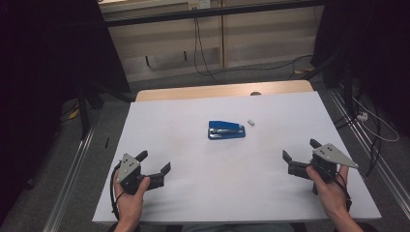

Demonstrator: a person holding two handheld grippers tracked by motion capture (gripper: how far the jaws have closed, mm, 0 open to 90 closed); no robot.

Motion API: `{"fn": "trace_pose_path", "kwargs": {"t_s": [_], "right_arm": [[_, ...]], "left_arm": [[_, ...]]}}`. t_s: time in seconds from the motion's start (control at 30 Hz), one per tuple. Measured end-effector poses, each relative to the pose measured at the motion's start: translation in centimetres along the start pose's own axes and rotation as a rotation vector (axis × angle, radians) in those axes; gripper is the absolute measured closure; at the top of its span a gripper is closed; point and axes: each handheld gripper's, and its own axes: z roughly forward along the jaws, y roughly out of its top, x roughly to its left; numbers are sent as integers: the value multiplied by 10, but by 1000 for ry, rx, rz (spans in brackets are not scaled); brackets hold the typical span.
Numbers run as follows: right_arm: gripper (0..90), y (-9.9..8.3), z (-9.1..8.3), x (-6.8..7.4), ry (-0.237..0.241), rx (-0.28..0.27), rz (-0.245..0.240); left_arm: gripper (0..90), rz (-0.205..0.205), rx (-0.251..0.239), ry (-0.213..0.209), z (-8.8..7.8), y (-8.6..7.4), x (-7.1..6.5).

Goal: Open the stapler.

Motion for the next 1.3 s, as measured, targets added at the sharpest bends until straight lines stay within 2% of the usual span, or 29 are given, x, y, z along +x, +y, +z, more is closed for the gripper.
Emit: {"fn": "trace_pose_path", "kwargs": {"t_s": [0.3, 0.43, 0.63, 0.8, 0.9, 1.0, 1.1, 1.3], "right_arm": [[5, -1, 3, 1, 15, 13, -4], [12, -1, 4, 3, 13, 27, -22], [12, -2, 6, 5, 37, 39, -17], [11, -1, 7, 10, 44, 42, -7], [7, 0, 9, 11, 53, 48, 6], [6, 0, 11, 12, 51, 50, 3], [12, 0, 12, 14, 43, 45, -5], [11, 2, 16, 19, 78, 36, -25]], "left_arm": [[41, -1, 11, -2, 2, 0, 0], [41, 3, 16, -5, 4, 0, 1], [41, 2, 39, -8, 8, -1, 2], [40, 19, 46, -35, 7, -1, 2], [40, 5, 47, -48, 7, -2, 0], [49, 14, 66, -58, 10, -2, 0], [64, 0, 71, -92, 13, -2, 0], [64, -12, 72, -89, 19, -1, -2]]}}
